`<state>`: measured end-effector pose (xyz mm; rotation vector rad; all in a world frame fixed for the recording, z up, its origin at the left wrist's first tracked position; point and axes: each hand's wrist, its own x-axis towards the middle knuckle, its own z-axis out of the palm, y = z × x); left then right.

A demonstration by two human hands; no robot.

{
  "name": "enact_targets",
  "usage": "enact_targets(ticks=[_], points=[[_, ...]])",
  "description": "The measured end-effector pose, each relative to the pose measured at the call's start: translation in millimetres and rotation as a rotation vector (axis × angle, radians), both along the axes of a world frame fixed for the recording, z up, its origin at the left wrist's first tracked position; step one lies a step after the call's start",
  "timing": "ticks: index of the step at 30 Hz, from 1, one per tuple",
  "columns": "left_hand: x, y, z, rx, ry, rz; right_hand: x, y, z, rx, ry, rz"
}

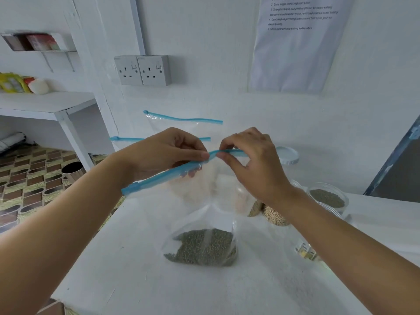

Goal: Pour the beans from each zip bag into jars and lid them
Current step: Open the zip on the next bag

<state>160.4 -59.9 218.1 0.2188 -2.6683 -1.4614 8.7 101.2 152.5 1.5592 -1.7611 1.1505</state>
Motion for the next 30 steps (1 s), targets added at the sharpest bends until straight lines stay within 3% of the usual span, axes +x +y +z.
enact_targets(ticks=[5, 11, 20, 22, 25, 30], points=[[-7, 4, 16, -0.028, 0.117, 0.073, 1, -13, 14, -0.1, -0.074, -0.054], [-12, 20, 11, 0.125, 0.227, 0.18, 0, -8, 14, -0.183, -0.1, -0.005], [-3, 49, -31, 0.591, 0.138, 0.22, 11, 23, -21, -0.111, -0.194, 0.199], [-3, 55, -33, 0.603, 0.147, 0.211, 15, 25, -20, -0.105, -0.326, 0.254], [-2, 60, -34, 0.578, 0.162, 0.19, 22, 29, -15, 0.018, -0.686, 0.48], [2, 63, -30, 0.577, 0.18, 0.203, 18, 33, -5, 0.057, -0.698, 0.482]])
